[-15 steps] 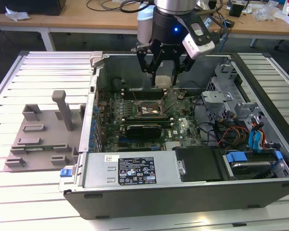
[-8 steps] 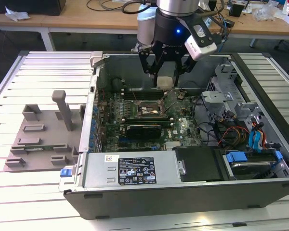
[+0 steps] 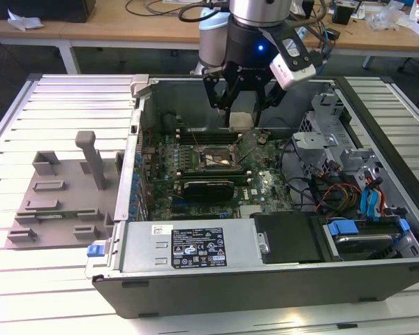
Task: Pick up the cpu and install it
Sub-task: 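Pick up the cpu and move it towards the insertion slot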
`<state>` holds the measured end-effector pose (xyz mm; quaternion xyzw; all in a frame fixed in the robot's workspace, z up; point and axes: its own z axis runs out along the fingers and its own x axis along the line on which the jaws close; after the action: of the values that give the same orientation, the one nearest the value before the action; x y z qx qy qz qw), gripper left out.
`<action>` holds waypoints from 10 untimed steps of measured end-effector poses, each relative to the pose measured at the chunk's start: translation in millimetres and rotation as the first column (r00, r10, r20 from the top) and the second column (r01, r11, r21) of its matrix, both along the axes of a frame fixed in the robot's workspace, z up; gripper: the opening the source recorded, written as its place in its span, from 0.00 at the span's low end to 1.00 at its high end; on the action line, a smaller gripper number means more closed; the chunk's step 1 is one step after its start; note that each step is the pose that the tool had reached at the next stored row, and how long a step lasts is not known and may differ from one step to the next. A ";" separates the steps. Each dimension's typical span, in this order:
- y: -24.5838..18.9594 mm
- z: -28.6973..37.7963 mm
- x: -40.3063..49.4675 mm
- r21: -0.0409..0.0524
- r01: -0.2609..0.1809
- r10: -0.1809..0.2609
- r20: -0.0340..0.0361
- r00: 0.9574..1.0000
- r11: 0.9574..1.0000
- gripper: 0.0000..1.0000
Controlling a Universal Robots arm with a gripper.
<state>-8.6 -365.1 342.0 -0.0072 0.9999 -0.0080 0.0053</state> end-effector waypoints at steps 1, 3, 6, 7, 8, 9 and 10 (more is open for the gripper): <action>0.0 -0.8 0.0 0.000 0.000 0.000 0.000 1.000 1.000 0.55; 0.0 -1.7 0.1 0.000 0.000 0.000 0.000 1.000 1.000 0.55; 0.0 -4.4 0.2 0.000 0.000 0.000 0.000 1.000 1.000 0.55; 0.0 -6.0 0.4 0.000 0.000 0.000 0.000 1.000 1.000 0.55; 0.0 -7.0 0.5 0.000 0.000 0.000 0.000 1.000 1.000 0.55; 0.0 -7.7 0.5 0.000 0.000 0.000 0.000 1.000 1.000 0.55; 0.0 -10.1 0.9 0.000 0.000 0.000 0.000 1.000 1.000 0.55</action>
<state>-7.7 -365.0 331.9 -0.0072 0.9999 -0.0080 0.0051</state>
